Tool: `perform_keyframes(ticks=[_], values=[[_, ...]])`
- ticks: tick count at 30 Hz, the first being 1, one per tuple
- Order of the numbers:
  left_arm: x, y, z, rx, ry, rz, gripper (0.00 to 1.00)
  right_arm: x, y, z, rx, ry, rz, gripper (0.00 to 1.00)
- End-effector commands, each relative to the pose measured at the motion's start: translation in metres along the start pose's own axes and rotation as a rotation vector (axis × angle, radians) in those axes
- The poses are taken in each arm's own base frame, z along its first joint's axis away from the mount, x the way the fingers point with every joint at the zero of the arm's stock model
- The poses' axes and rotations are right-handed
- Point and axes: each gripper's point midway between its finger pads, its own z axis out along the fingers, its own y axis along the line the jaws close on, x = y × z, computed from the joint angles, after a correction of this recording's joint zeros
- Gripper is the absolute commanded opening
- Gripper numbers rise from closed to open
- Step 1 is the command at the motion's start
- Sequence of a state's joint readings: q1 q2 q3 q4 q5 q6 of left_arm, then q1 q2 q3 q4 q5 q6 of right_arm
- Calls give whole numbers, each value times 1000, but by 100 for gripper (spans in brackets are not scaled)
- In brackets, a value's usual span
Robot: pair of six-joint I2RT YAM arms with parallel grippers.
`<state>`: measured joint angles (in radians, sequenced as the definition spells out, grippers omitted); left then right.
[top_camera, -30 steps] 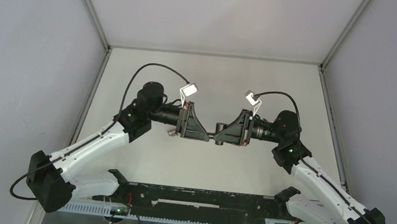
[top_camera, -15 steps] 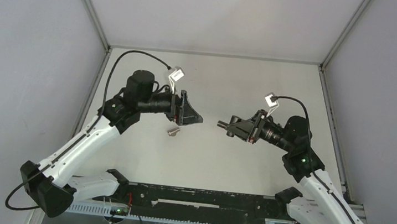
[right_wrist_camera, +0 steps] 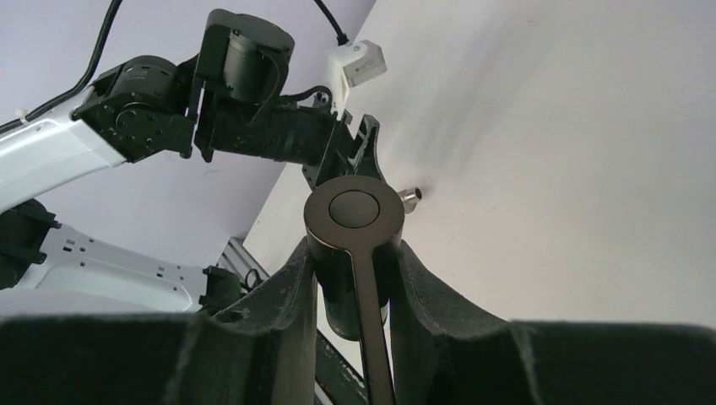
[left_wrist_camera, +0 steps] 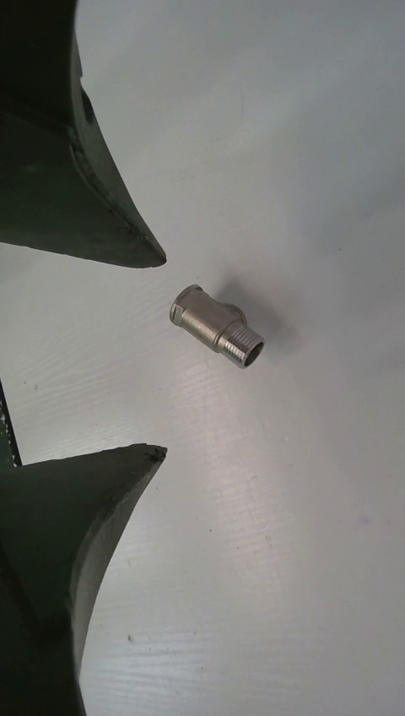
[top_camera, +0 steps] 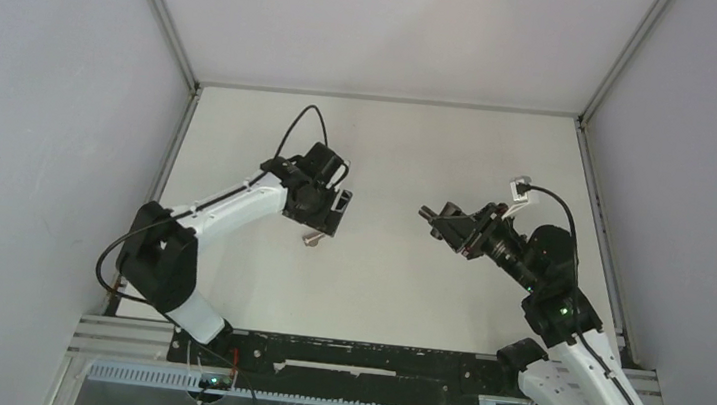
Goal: Install the water faucets
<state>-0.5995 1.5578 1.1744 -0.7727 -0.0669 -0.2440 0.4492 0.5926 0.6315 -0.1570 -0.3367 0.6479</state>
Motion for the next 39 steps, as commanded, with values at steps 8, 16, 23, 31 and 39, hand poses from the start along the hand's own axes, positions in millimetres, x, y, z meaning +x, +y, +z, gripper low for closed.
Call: perform_keyframes(ticks=[8,16,23,31,39], values=[[10,-1,43,-10,122,98,69,-19,6,3,-6,-59,-32,0],[17,0,55,-14,154,96,50,-16,5,7,-13,-42,-38,0],[22,0,63,-28,183,72,42,-13,5,6,-17,-28,-34,0],[22,-2,62,-18,181,61,20,-12,3,5,-6,-27,-40,0],[-22,-21,16,87,-1,6,0,-7,29,1,-219,-95,-175,0]])
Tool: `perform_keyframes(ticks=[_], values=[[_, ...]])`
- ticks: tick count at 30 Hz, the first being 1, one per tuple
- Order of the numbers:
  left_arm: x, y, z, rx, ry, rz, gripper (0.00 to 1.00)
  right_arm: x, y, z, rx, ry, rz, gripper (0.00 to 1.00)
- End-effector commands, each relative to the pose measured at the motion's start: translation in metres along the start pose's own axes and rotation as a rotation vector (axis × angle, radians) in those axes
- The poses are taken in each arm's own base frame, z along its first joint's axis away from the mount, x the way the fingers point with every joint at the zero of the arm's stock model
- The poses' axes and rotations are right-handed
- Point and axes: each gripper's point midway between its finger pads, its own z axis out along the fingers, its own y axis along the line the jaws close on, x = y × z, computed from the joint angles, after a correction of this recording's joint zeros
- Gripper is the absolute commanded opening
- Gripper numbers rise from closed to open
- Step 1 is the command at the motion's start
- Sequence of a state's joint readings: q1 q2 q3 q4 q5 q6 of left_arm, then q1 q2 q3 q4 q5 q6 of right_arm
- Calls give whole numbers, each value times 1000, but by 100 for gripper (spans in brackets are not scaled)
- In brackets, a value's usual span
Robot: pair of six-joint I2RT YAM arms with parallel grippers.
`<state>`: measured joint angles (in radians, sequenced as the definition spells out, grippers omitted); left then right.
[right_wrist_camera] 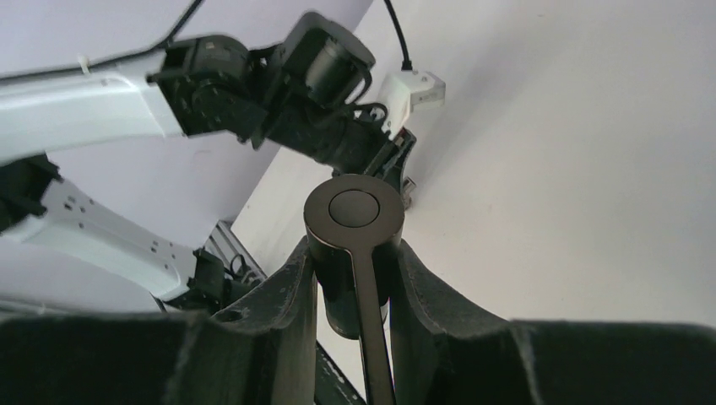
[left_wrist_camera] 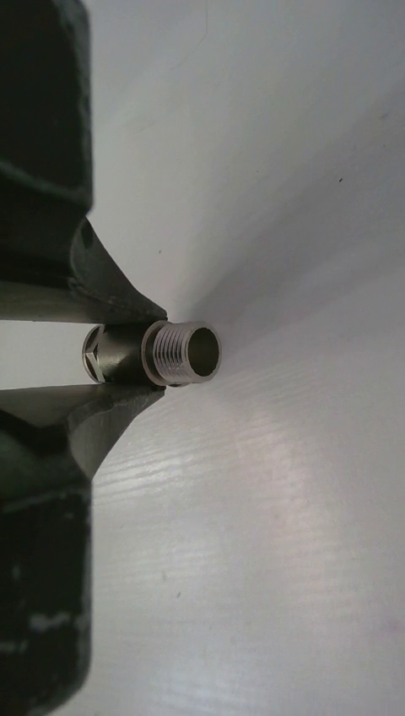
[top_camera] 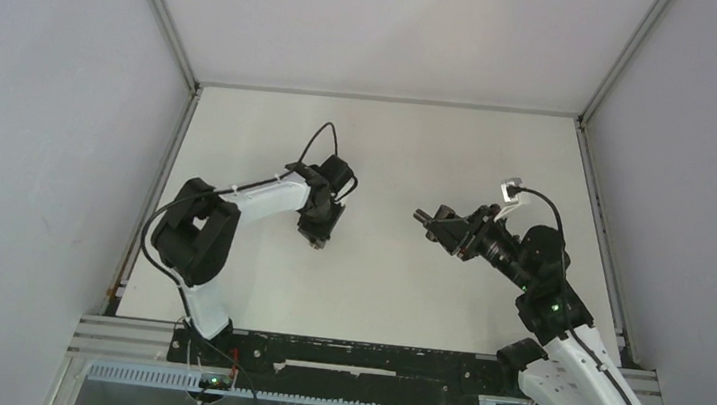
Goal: Install the water faucets
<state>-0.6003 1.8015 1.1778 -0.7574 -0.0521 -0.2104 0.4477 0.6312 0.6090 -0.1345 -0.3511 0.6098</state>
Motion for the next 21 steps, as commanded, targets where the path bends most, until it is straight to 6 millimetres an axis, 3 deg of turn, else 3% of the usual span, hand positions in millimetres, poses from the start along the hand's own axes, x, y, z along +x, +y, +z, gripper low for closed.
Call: perform_keyframes(ticks=[1,5,8,10,17,21], values=[[-53,-29,-74,184,-258,-27,0,-19,46,-11,-268,-168,-208,0],[-67,-82,-159,636,-393,-44,0,-22,50,-16,-257,-284,-364,0],[-64,-109,-214,978,-415,-104,0,-19,53,-15,-288,-317,-435,0],[-59,-119,-239,1136,-385,-153,0,-16,57,-13,-313,-313,-473,0],[-27,-132,-287,1367,-226,-132,0,-10,84,-19,-464,-311,-636,0],[-12,-133,-301,1421,-131,-147,0,-11,103,-30,-531,-359,-748,0]])
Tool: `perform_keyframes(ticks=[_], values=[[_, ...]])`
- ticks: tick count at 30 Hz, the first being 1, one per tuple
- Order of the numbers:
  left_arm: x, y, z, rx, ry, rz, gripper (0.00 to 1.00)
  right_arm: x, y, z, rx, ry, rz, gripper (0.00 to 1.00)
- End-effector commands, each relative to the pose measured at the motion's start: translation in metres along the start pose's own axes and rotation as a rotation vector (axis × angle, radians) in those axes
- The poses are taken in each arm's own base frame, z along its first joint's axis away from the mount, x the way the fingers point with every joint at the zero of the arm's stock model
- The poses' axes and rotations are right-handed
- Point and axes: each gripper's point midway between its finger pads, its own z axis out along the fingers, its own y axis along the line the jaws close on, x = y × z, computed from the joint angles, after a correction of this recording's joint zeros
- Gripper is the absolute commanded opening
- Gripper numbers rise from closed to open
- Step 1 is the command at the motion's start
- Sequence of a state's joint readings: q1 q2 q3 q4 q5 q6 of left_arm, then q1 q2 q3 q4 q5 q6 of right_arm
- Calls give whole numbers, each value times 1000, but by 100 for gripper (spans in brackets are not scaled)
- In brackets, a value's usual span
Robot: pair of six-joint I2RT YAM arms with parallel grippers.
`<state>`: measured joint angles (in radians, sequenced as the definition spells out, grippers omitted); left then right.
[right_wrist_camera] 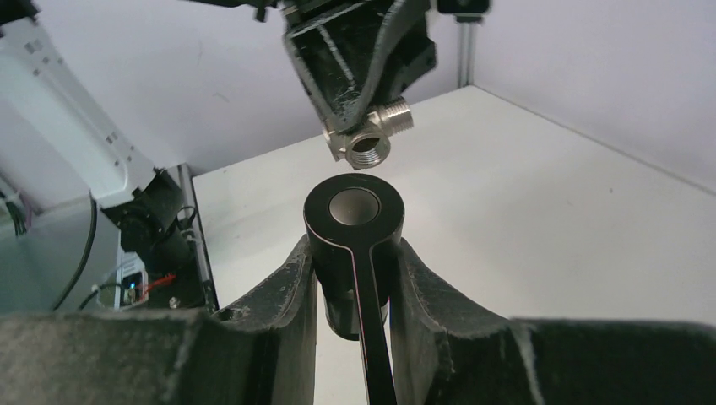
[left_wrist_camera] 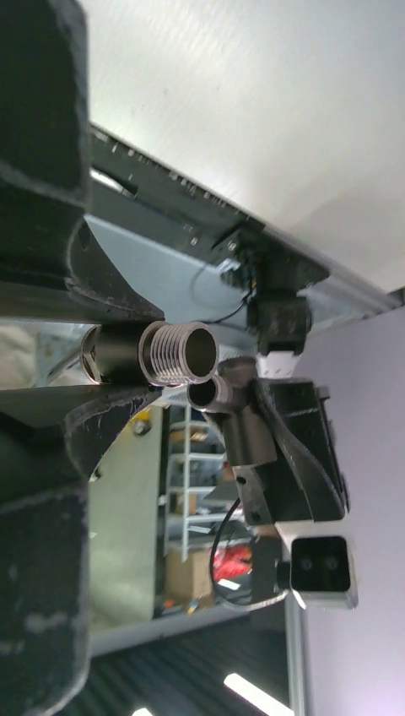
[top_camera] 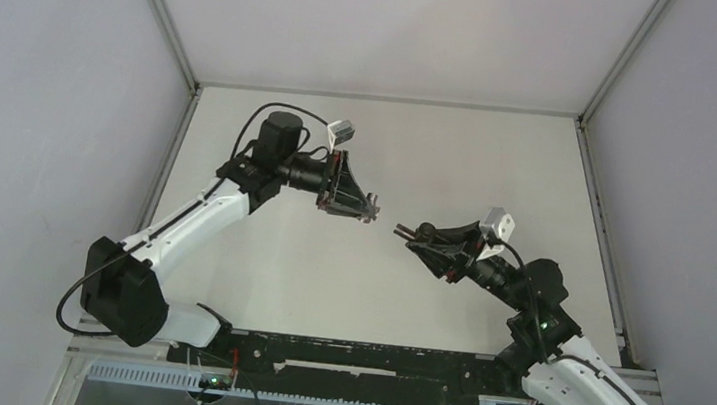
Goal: Install the water faucets
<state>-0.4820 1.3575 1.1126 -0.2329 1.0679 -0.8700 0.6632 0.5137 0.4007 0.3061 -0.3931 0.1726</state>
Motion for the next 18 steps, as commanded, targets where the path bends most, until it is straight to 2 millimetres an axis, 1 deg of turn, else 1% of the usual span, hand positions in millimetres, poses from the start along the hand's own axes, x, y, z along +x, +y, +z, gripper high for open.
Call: perform_keyframes(ticks=[1,2,4,6,9,13,18], values=[[26,-41,-16,143,126,-59,0,-55,34,-1,-144,-180,-235,0],[27,-45,-17,148,127,-59,0,-57,37,0,-157,-187,-283,0],[30,-49,-19,157,136,-58,0,-65,36,1,-137,-209,-349,0],[35,-51,-21,175,167,-50,0,-71,35,1,-115,-234,-421,0],[44,-56,-24,200,195,-8,0,-76,38,0,-132,-253,-529,0],[57,-66,-30,234,237,47,0,-77,47,0,-182,-260,-597,0],[78,-75,-34,275,304,125,0,-80,62,-1,-242,-278,-654,0]])
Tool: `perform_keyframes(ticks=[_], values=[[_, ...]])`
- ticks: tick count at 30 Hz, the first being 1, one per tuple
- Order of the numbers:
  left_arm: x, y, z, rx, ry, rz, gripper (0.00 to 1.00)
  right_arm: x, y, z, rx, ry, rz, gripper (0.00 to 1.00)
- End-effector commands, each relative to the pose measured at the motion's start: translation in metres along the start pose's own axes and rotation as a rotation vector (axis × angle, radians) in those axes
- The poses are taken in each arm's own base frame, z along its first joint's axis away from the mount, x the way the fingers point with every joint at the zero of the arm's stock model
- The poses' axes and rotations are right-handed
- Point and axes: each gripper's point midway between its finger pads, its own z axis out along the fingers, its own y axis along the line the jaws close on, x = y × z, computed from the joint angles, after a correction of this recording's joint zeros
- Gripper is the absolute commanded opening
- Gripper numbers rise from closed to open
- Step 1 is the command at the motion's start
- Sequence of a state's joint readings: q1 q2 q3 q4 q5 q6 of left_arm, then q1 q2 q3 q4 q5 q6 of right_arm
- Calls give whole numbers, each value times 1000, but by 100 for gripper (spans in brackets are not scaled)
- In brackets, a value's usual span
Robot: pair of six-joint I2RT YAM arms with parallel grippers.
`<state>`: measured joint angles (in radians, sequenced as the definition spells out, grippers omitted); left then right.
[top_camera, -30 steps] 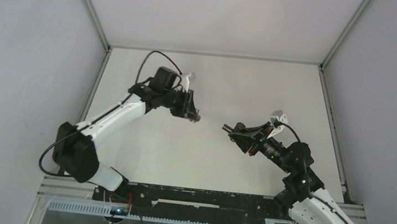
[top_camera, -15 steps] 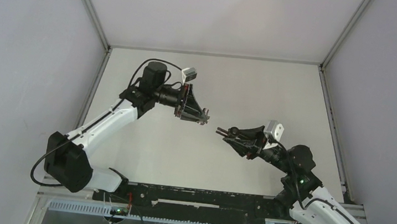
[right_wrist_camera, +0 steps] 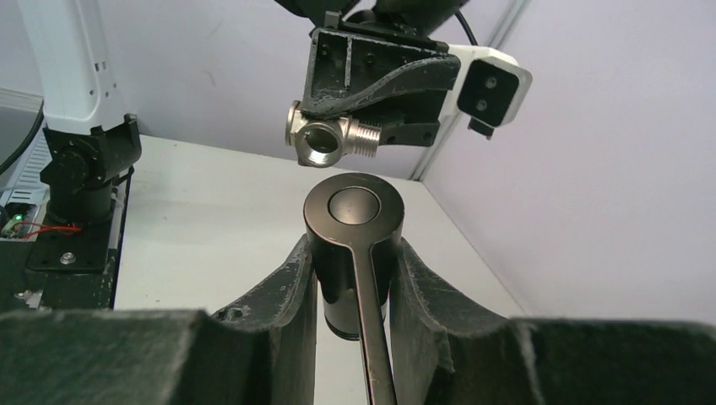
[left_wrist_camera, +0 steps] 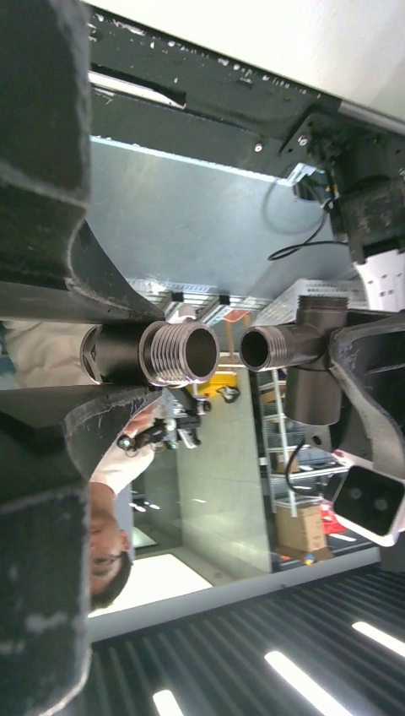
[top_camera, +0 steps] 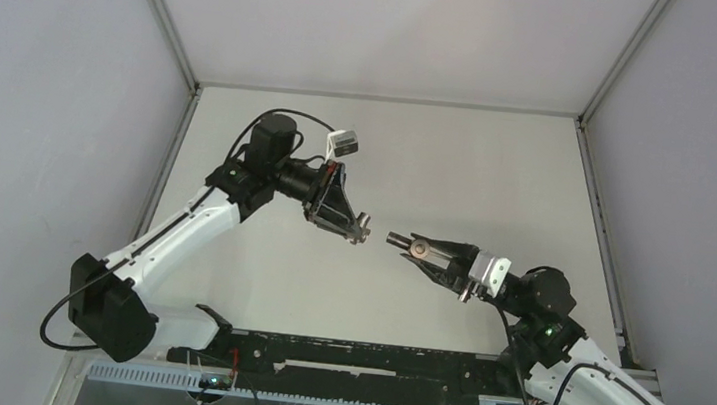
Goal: Install the water faucets
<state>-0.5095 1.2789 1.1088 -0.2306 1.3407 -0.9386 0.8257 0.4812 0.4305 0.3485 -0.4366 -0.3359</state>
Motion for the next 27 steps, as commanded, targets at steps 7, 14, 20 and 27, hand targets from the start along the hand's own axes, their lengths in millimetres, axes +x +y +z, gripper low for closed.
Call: perform_keyframes(ticks=[7,14,20,27], values=[[34,-20,0,74,137,96,0,-67,8,17,-44,-179,-266,0],[35,-25,0,65,139,103,0,-58,25,29,-48,-110,-418,0],[39,-27,-1,66,142,101,0,-51,24,37,13,-47,-526,0],[39,-24,-1,45,129,78,0,-43,19,38,61,35,-687,0]])
